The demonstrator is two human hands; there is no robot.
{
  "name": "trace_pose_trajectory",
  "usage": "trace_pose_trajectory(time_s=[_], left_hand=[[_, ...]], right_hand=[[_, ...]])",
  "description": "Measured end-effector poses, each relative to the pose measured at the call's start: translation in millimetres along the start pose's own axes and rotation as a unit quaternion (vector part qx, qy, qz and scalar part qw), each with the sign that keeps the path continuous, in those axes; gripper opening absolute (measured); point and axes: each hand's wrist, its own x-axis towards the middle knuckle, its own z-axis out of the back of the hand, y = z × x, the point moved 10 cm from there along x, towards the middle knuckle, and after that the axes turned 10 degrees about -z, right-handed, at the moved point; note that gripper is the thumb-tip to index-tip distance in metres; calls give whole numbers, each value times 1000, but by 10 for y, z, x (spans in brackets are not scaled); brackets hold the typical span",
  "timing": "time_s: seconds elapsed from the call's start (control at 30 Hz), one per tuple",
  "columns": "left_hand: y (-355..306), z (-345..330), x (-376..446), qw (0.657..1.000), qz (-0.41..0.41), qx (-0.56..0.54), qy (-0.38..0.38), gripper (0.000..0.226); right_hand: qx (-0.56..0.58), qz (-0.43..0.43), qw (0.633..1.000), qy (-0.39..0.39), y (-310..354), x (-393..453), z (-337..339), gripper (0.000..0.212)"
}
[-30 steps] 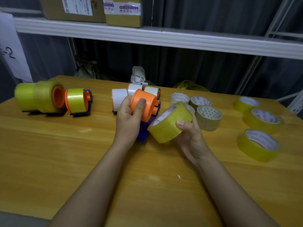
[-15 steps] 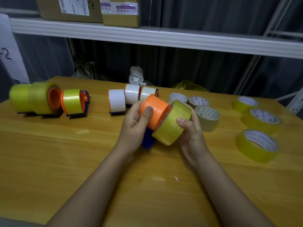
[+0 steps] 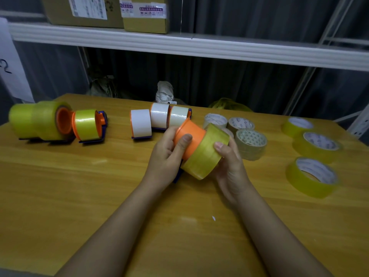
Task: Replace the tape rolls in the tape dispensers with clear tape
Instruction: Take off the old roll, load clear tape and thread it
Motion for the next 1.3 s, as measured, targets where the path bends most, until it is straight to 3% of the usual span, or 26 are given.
trace_pose_trajectory(time_s=[0.23, 0.47, 0.6, 0.8, 0.93, 1.03, 1.13, 1.2, 1.3], left_hand=[[10, -29, -26, 999, -5, 51, 19, 18], [-145, -80, -57, 981, -97, 161, 49, 29], [-79, -64, -59, 993, -49, 107, 34, 22], [-59, -53, -80, 1000, -1, 5, 18, 50], [-81, -54, -67, 997, -9, 57, 42, 73], [-105, -42, -58, 992, -30, 103, 59, 95], [-134, -42, -47, 989, -36, 126, 73, 104], [-128, -37, -51, 988, -29, 127, 79, 105], [-151, 15, -38, 990, -31, 124, 66, 89]], right_hand=[[23, -28, 999, -4, -33, -9, 15, 79], [73, -111, 991, 32, -202, -18, -55, 81], [41, -65, 997, -10, -125, -37, -12, 78], [2, -6, 999, -41, -21, -89, -12, 71], [5, -5, 999, -44, -18, -86, -26, 83], [-18, 23, 999, -41, 27, -106, -58, 78], [-50, 59, 996, -51, 100, -141, -74, 91], [-76, 69, 993, -52, 113, -153, -77, 93], [-123, 69, 989, -47, 126, -167, -64, 86]])
